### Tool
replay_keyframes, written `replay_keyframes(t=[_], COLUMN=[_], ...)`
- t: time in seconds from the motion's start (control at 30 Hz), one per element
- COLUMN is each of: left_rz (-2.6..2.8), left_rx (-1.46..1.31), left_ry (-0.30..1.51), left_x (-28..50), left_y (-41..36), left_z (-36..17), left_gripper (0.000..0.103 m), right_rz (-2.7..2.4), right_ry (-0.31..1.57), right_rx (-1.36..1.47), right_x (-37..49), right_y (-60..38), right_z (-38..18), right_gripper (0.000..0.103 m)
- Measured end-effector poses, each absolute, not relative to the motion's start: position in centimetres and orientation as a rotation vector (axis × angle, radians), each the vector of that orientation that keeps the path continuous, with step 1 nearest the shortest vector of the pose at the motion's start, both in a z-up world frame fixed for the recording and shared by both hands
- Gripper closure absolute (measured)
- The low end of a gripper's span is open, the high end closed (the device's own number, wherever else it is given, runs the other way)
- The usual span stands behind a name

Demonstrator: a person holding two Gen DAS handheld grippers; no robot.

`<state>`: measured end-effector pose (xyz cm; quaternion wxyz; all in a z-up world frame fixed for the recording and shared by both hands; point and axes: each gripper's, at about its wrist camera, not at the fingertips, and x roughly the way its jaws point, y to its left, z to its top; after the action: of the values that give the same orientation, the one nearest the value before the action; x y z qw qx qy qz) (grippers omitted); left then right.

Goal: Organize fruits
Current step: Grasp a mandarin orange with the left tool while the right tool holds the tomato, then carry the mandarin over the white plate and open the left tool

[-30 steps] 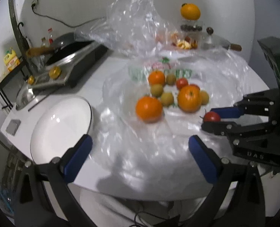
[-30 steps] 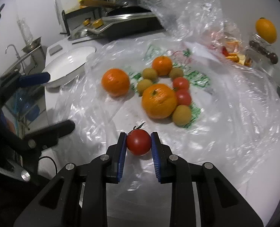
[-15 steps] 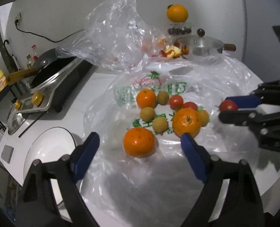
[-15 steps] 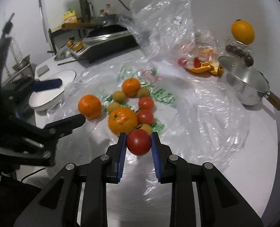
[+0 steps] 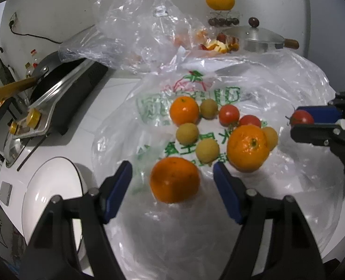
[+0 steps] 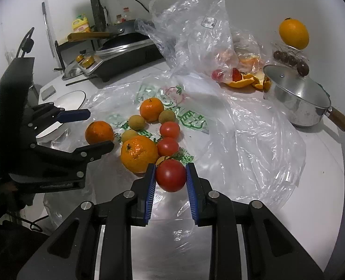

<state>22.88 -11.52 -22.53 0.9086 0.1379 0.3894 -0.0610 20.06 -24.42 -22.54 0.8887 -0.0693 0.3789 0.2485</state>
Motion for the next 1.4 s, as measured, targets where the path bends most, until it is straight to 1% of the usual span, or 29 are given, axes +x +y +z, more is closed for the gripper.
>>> replay_keyframes(t=[0.03, 0.13, 0.23, 0.87, 1.4], left_rz=[-0.128, -0.122, -0.138, -0.194, -0.137], left_rx=[0.286, 0.279, 0.252, 0.171, 0.111], left_ry=[0.814, 0.825, 0.826, 0.696, 0.629], left_x=[23.0, 23.2, 22.9, 18.4, 15.5], left_y=[-11.5, -11.3, -11.1, -10.0, -3.8], left_z=[-22.7, -23.1, -22.8, -17.5, -15.9], left_gripper=[0.053, 0.056, 0.057, 0.057, 0.057], right_rz=[0.515, 0.514, 0.510, 0.497, 0.528], right_ry=[0.786, 0.785, 0.783, 0.729, 0.685], right_rx=[-0.142, -0.142, -0.142, -0.178, -0.235], right_x=[20.0, 20.0, 19.9, 17.7, 16.4], right_y=[-24.4, -24.5, -24.5, -23.1, -18.0], right_z=[-22.5, -22.5, -22.4, -20.0, -17.8], right_gripper=[0.075, 0.075, 0.075, 0.075, 0.075])
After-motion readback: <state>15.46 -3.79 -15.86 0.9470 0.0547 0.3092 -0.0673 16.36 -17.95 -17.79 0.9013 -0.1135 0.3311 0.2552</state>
